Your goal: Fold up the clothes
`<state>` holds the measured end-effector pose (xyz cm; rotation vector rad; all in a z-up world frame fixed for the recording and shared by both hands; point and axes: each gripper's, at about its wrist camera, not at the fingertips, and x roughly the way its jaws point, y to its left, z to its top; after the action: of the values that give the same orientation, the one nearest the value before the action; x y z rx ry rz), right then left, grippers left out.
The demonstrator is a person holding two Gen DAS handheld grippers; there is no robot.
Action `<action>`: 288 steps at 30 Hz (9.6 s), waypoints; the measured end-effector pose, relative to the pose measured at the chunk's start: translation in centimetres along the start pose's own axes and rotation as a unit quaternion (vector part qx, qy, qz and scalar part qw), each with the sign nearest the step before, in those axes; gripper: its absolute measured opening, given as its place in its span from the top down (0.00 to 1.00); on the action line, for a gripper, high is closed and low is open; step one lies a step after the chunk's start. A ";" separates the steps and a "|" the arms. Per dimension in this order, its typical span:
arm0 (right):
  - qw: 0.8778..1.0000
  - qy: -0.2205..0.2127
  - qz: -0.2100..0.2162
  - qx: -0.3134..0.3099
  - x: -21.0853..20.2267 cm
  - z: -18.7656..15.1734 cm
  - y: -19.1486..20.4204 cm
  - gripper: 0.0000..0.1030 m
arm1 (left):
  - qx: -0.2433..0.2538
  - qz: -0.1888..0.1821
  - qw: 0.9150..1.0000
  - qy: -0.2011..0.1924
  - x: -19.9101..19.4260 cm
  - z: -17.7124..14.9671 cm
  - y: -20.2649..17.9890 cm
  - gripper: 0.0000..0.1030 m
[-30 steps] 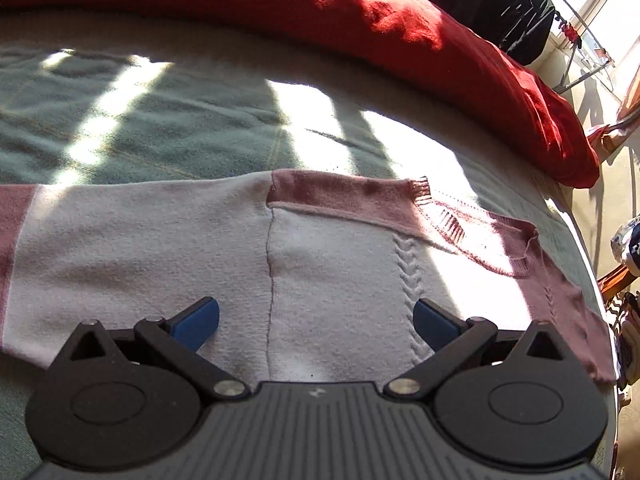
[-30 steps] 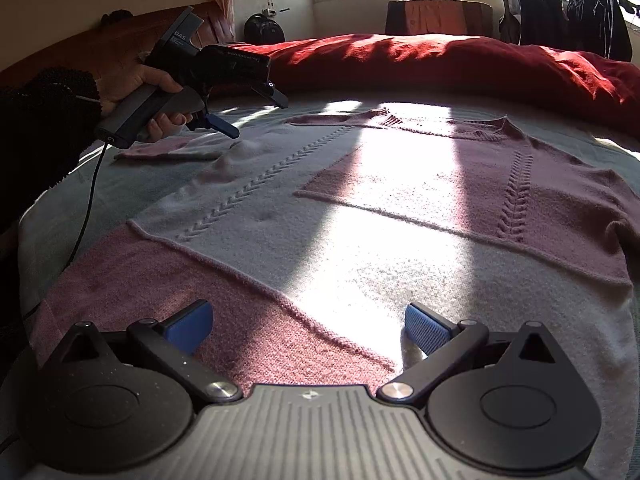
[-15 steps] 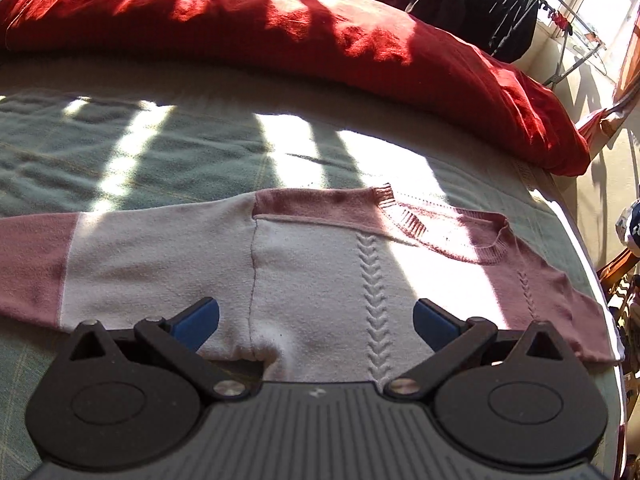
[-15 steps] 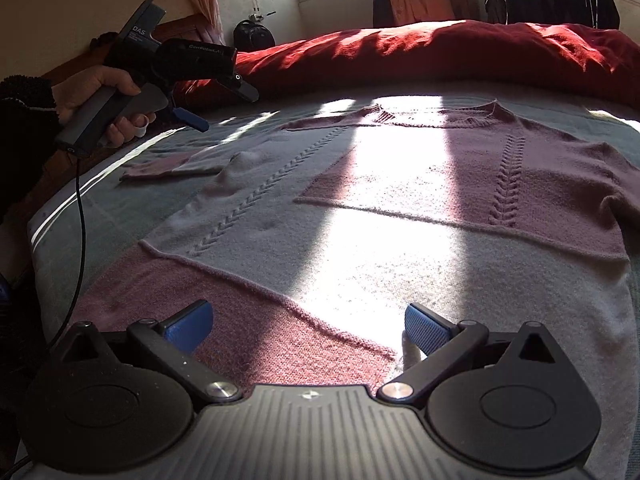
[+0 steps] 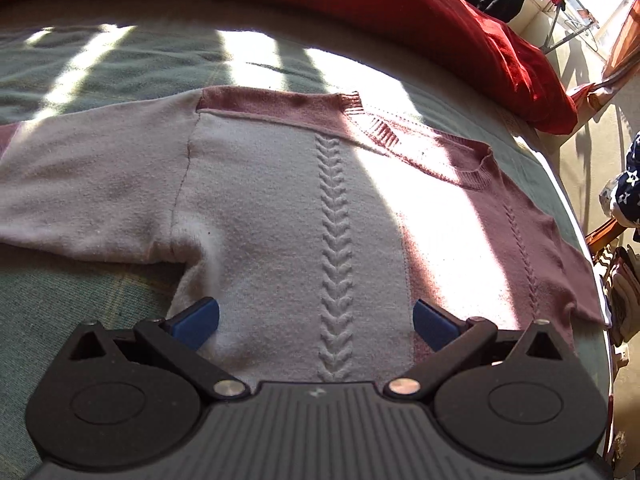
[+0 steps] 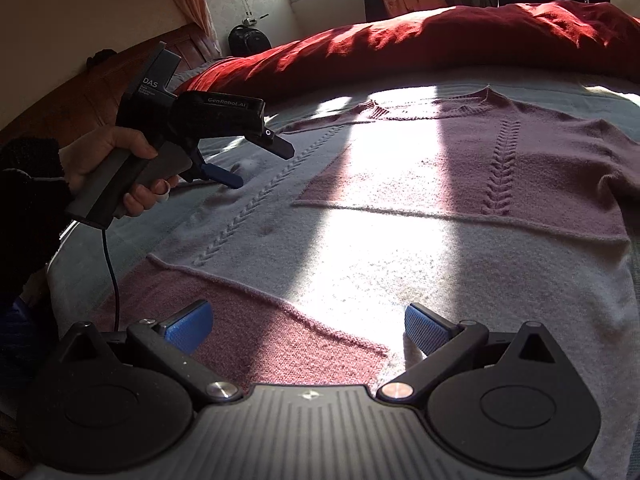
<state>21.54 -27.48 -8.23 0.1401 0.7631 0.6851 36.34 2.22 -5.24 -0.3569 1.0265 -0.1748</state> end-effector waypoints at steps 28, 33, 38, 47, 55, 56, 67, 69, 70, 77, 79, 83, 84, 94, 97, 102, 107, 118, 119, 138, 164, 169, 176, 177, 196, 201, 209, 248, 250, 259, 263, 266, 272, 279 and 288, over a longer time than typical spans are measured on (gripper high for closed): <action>0.991 0.021 -0.119 -0.056 3.6 -0.3 2.7 0.00 | -0.136 0.043 0.977 -0.158 -17.9 -2.5 19.1 0.02; 0.987 0.050 -0.143 -0.055 3.6 0.3 3.8 0.00 | -0.199 0.030 0.962 -0.182 -17.2 -2.4 24.5 0.06; 0.985 0.074 -0.150 -0.034 3.4 0.8 4.2 0.00 | -0.256 0.007 0.946 -0.196 -15.2 -1.9 29.1 0.09; 0.981 0.081 -0.178 -0.008 4.4 1.2 4.4 0.00 | -0.325 -0.026 0.923 -0.207 -10.9 -1.7 35.1 0.28; 0.979 0.074 -0.187 0.009 4.9 1.4 4.1 0.00 | -0.348 -0.064 0.902 -0.247 -9.6 -1.2 37.7 0.26; 0.979 0.075 -0.188 0.009 5.0 1.4 4.2 0.00 | -0.348 -0.063 0.901 -0.250 -9.5 -0.9 37.9 0.26; 0.978 0.077 -0.194 0.010 5.1 1.5 4.3 0.00 | -0.317 -0.079 0.896 -0.301 -9.2 -1.6 38.3 0.23; 0.978 0.077 -0.195 0.010 5.2 1.5 4.3 0.00 | -0.309 -0.086 0.899 -0.299 -9.3 -1.7 38.4 0.22; 0.978 0.077 -0.195 0.011 5.2 1.5 4.3 0.00 | -0.311 -0.088 0.898 -0.297 -9.3 -1.6 38.5 0.22; 0.978 0.074 -0.195 0.011 5.2 1.5 4.3 0.00 | -0.339 -0.088 0.884 -0.309 -9.8 -1.4 37.7 0.00; 0.978 0.073 -0.195 0.011 5.2 1.4 4.3 0.00 | -0.323 -0.083 0.889 -0.313 -9.6 -1.7 37.4 0.00; 0.978 0.071 -0.195 0.011 5.1 1.4 4.3 0.00 | -0.327 -0.080 0.892 -0.304 -9.5 -1.2 37.6 0.01; 0.978 0.070 -0.195 0.011 5.1 1.3 4.3 0.00 | -0.331 -0.077 0.891 -0.300 -9.5 -1.0 37.7 0.01; 0.980 0.066 -0.189 0.011 4.9 1.2 4.2 0.00 | -0.369 0.003 0.885 -0.283 -9.4 -1.5 39.2 0.78; 0.980 0.065 -0.190 0.010 4.9 1.2 4.2 0.00 | -0.393 -0.017 0.872 -0.290 -9.1 -2.9 40.5 0.89; 0.979 0.064 -0.191 0.010 4.9 1.2 4.3 0.00 | -0.400 -0.014 0.868 -0.295 -8.8 -2.7 40.5 0.89; 0.979 0.065 -0.193 0.009 5.0 1.2 4.3 0.00 | -0.404 -0.017 0.865 -0.296 -8.4 -2.3 40.8 0.89; 0.980 0.067 -0.189 0.006 4.7 1.3 4.5 0.00 | -0.324 0.063 0.903 -0.275 -10.6 0.2 37.4 0.95; 0.980 0.067 -0.188 0.005 4.6 1.3 4.5 0.00 | -0.315 0.068 0.906 -0.276 -11.0 0.4 36.9 0.95; 0.994 0.033 -0.100 0.012 -0.6 0.6 6.6 0.00 | -0.139 0.099 0.948 -0.268 -15.7 6.2 22.9 0.95; 0.999 0.009 -0.035 0.001 -5.9 -1.7 6.0 0.00 | 0.007 0.066 0.971 -0.230 -12.3 11.1 2.4 0.95; 1.000 0.006 -0.025 0.004 -6.1 -2.1 5.6 0.00 | 0.030 0.052 0.973 -0.223 -11.1 11.7 -1.1 0.95; 1.000 0.006 -0.019 0.013 -6.1 -2.6 4.9 0.00 | 0.060 0.034 0.975 -0.212 -9.3 12.4 -5.8 0.95; 1.000 0.005 -0.020 0.014 -6.2 -2.6 4.8 0.00 | 0.063 0.032 0.975 -0.211 -9.0 12.4 -6.3 0.95; 0.999 -0.003 -0.019 0.033 -6.8 -3.1 3.3 0.00 | 0.132 -0.017 0.978 -0.163 -3.0 11.1 -15.6 0.95; 0.999 -0.001 -0.021 0.034 -6.7 -3.3 3.3 0.00 | 0.149 -0.014 0.978 -0.143 -0.9 10.3 -17.1 0.95; 0.999 0.001 -0.025 0.040 -6.7 -3.5 3.0 0.00 | 0.165 -0.018 0.979 -0.120 1.8 9.3 -18.8 0.95; 0.998 0.022 -0.050 0.042 -5.5 -3.2 4.0 0.00 | 0.155 -0.006 0.985 -0.077 0.0 7.7 -11.6 0.77; 0.998 0.023 -0.053 0.037 -5.2 -3.0 4.6 0.00 | 0.146 0.003 0.986 -0.080 -1.3 7.7 -9.5 0.71; 0.997 0.036 -0.064 0.023 -3.7 -1.7 6.7 0.00 | 0.068 -0.003 0.995 -0.066 -3.8 4.0 1.7 0.61; 0.996 0.043 -0.076 0.021 -2.9 -1.1 7.4 0.00 | 0.039 -0.046 0.996 -0.072 -3.0 3.2 4.0 0.60; 0.994 0.050 -0.091 0.021 -2.2 -0.7 7.8 0.00 | 0.028 -0.083 0.994 -0.072 -1.8 2.9 4.8 0.56; 0.992 0.068 -0.109 0.013 -1.0 -0.4 8.4 0.00 | 0.010 -0.086 0.995 -0.053 1.0 1.9 7.4 0.56; 0.990 0.078 -0.119 0.007 -0.3 -0.1 8.7 0.00 | 0.013 -0.072 0.995 -0.074 0.5 1.9 7.6 0.50; 0.989 0.088 -0.122 0.006 0.0 0.1 8.3 0.00 | 0.054 -0.065 0.992 -0.093 -2.0 1.6 5.1 0.29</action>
<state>17.27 -21.04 -5.16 -0.0028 0.9365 0.4640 36.61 7.88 -4.77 -0.3350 0.8062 -0.3067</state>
